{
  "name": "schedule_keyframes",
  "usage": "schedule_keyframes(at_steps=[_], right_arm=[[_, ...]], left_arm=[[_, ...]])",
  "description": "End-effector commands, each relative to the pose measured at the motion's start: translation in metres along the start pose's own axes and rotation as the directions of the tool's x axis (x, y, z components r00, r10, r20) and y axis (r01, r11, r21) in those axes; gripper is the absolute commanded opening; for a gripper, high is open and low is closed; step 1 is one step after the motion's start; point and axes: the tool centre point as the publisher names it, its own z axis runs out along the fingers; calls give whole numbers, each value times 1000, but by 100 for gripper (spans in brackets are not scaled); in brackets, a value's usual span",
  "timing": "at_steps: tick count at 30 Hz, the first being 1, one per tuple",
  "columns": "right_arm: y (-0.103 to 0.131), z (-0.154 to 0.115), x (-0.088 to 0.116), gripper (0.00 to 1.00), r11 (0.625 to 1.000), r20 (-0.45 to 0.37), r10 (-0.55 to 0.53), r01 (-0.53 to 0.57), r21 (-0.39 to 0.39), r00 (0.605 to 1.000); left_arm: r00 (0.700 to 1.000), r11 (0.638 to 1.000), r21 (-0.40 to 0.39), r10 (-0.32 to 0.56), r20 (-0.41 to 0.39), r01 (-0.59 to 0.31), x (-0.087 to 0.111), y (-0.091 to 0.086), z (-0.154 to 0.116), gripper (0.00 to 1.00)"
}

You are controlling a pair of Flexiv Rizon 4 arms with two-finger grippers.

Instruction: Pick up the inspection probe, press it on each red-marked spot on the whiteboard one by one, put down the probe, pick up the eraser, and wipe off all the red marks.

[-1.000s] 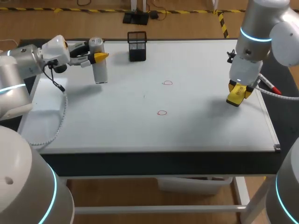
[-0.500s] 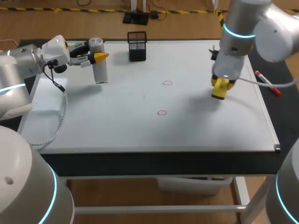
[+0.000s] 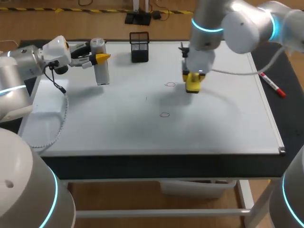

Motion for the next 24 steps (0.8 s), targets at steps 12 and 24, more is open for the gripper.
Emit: schedule_keyframes(at_steps=[12,24], right_arm=[[-24,20,-103,0,993,-58,-113,111,-35,992],[-32,32,-111,0,990,-49,-140,138,-28,989]], left_arm=[[1000,1000,2,2,0,-2,0,0,0,0],[1000,1000,2,2,0,-2,0,0,0,0]])
